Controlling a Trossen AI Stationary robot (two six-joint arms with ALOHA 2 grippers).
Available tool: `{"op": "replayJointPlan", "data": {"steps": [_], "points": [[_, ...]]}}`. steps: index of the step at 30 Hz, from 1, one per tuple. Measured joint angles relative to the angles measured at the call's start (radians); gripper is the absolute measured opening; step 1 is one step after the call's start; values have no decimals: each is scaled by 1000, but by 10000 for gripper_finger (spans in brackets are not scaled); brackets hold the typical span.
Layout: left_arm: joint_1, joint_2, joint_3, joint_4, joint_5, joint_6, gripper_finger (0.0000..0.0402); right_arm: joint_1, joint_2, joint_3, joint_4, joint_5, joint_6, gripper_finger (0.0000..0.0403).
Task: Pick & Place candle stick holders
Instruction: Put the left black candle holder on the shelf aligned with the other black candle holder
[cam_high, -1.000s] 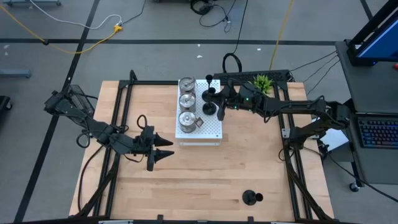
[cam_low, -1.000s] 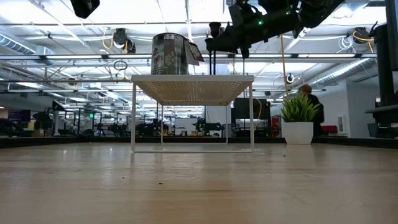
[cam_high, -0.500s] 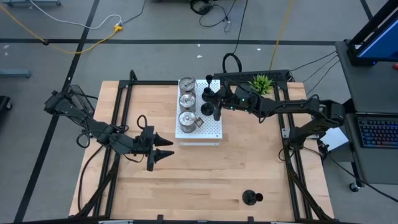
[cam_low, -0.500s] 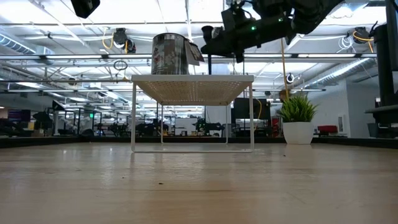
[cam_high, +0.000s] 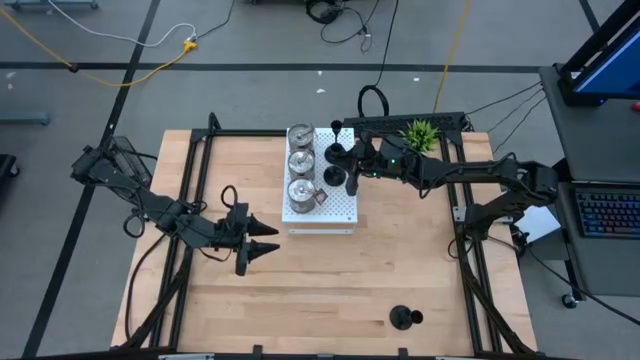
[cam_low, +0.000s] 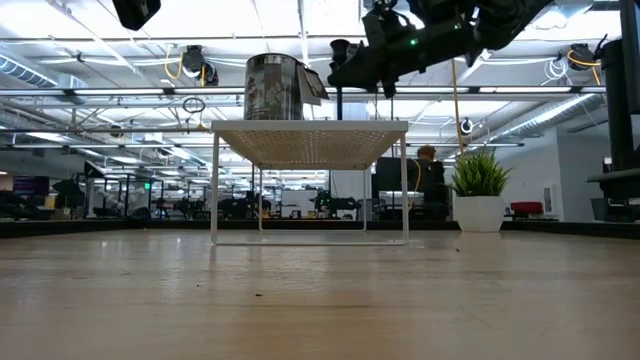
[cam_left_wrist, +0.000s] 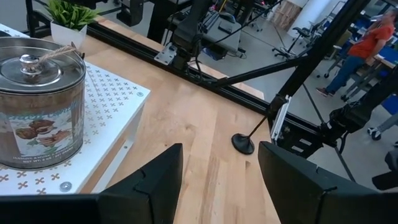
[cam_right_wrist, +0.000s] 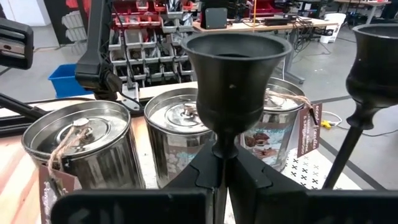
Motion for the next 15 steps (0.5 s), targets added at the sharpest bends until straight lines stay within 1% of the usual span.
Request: {"op": "replayJointPlan", "data": {"steps": [9,15], "points": [[1,0,0,-2,0,4,214,0,-2,0,-7,0,-1,11],[1,0,0,-2,1,4,214,0,-2,-1,-16,0,24,29]]}}
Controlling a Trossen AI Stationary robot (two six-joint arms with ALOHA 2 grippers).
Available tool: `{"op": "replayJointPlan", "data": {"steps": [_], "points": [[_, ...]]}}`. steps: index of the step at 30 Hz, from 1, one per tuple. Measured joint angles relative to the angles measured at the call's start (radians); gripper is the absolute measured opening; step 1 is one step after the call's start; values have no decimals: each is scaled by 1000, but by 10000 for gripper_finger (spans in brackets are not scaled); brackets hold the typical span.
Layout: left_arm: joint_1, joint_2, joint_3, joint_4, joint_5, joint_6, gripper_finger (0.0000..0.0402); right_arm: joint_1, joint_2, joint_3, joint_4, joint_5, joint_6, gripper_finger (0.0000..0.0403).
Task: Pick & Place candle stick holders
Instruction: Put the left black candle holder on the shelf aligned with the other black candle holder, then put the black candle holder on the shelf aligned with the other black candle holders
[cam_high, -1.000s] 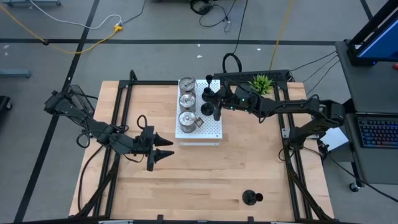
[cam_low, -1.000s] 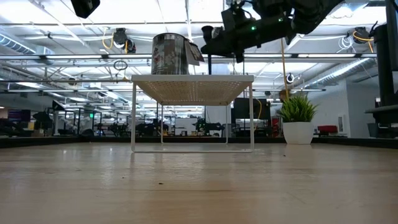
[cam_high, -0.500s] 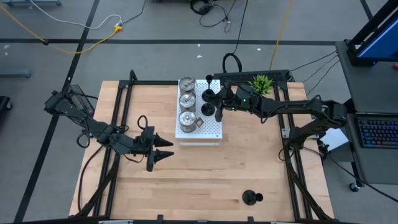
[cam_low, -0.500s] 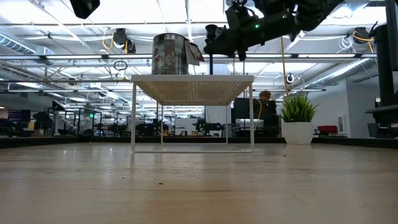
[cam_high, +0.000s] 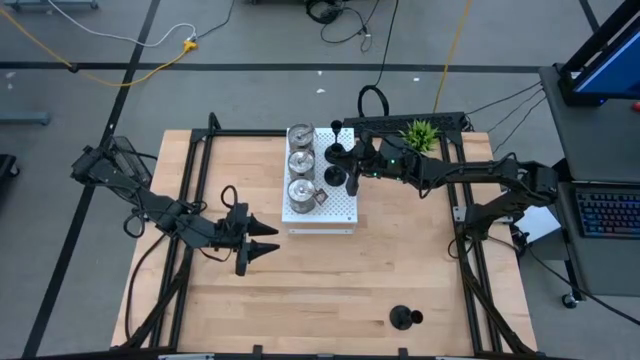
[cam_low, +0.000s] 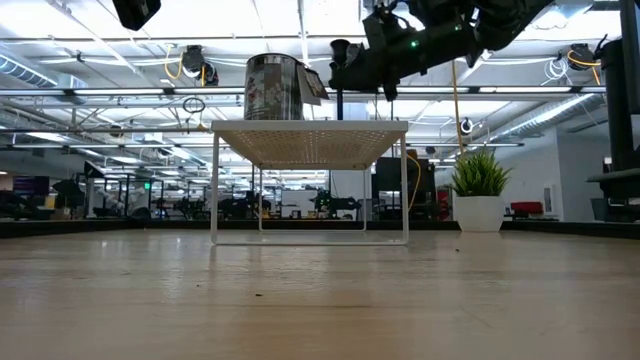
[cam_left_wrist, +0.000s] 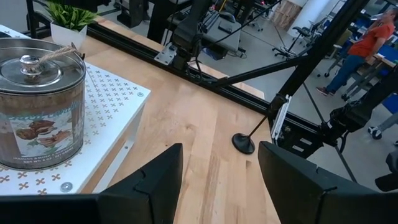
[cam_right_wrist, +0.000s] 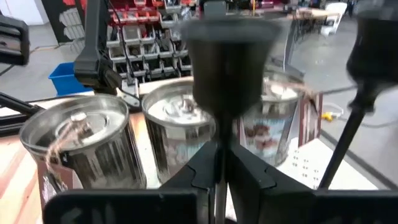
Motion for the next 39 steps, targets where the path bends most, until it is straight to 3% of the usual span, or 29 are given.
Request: {"op": "replayJointPlan", "data": {"steps": [7,15,21,32,39], "points": [[0,0,0,-4,1,0,214,0,0,-1,-30,-1,10,72],[0,0,0,-4,25,17,214,0,-19,-1,-60,-4,1,153],[0,0,0,-5,49,52,214,0,-92,0,-208,-5,2,202],[-13,-10,-13,-29,14,124,214,35,-313,0,-545,-64,81,209],[-61,-142,-157,63,-1,123,214,140,-405,0,-714,-61,171,205]]}}
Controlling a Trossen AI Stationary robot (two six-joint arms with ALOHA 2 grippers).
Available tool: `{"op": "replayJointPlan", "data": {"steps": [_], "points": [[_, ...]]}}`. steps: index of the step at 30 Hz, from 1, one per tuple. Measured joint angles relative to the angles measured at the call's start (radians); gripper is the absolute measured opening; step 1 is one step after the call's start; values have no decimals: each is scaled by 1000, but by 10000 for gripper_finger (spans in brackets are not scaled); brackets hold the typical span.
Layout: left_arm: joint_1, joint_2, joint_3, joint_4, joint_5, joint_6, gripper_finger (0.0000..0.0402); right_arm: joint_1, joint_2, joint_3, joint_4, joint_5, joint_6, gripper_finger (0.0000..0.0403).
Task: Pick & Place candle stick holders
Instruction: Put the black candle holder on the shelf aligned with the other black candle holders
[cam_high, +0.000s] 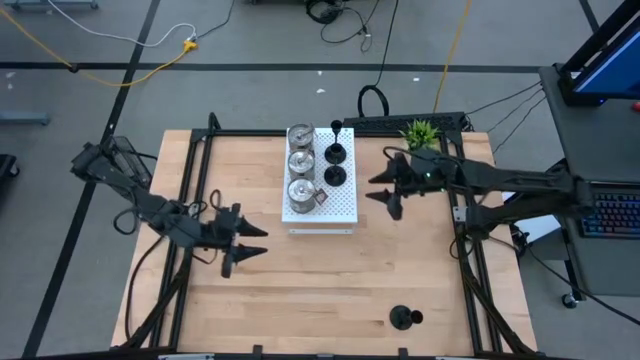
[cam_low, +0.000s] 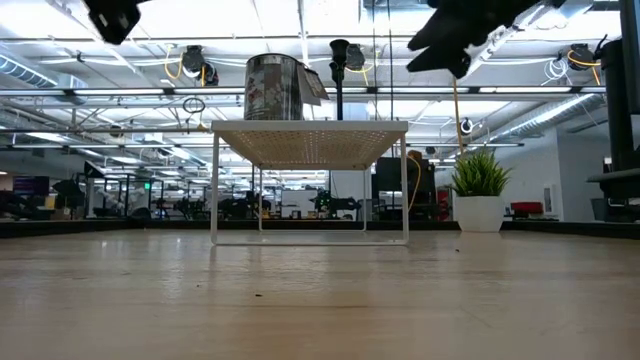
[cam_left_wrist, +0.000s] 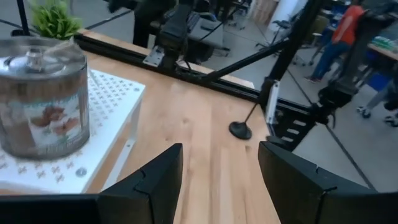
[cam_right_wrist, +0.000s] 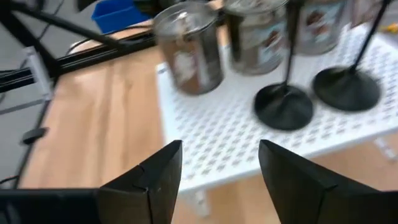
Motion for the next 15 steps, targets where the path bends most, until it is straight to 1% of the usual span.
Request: {"op": "replayJointPlan", "data": {"steps": [3,10,15], "points": [[-19,-73,-65,1,0,0,214,50,-25,0,-53,0,52,206],[-19,-235,-182,-6,-2,0,214,158,-71,0,-169,2,131,199],[-19,-341,-257,-6,-19,0,214,252,-106,0,-264,0,237,203]]}}
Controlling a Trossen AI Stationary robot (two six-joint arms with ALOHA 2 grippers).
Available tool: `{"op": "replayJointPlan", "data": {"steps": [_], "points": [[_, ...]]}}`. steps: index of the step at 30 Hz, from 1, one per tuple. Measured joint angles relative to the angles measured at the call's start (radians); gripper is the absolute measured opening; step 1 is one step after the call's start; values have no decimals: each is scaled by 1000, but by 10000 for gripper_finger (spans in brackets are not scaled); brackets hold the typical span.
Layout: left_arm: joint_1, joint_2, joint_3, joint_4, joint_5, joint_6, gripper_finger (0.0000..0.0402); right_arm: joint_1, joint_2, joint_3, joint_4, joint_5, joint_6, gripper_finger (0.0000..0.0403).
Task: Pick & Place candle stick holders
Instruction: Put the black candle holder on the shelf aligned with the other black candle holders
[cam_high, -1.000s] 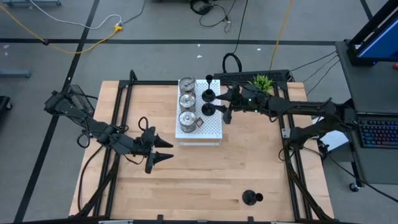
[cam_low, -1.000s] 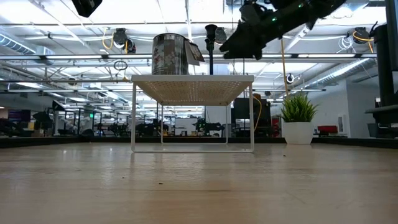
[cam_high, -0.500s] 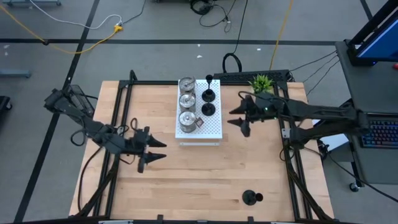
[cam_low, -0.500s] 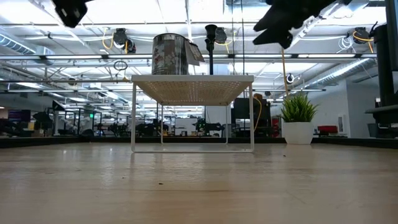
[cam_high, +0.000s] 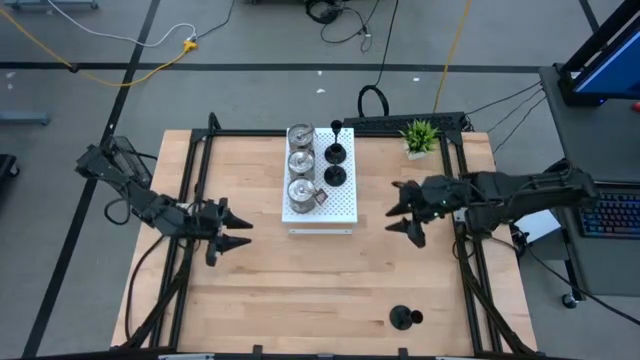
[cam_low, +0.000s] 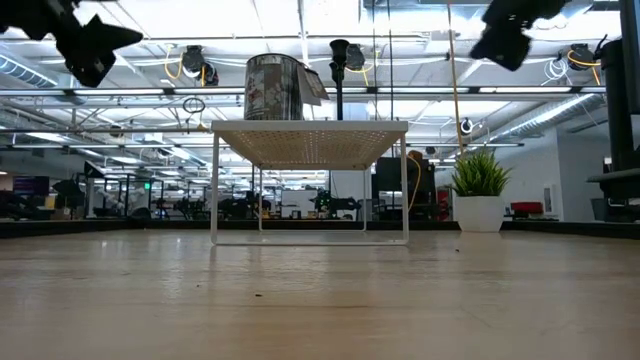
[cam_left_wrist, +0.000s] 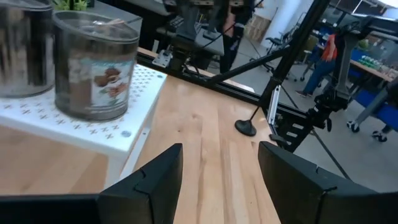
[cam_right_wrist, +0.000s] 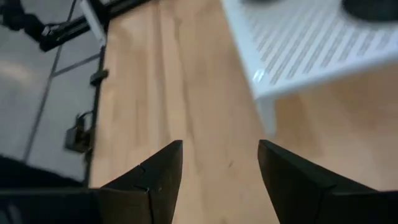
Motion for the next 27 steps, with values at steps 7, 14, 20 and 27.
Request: {"op": "replayJointPlan", "data": {"steps": [7,14,20,27], "points": [[0,-142,-102,-35,-2,-24,214,149,-38,0,-119,0,207,202],[0,-232,-184,-39,-10,-87,214,263,-49,0,-224,2,372,204],[0,-236,-190,-39,-27,-70,214,292,-49,0,-271,3,457,202],[0,-236,-190,-38,-27,-71,214,292,-49,1,-227,-19,466,203]]}}
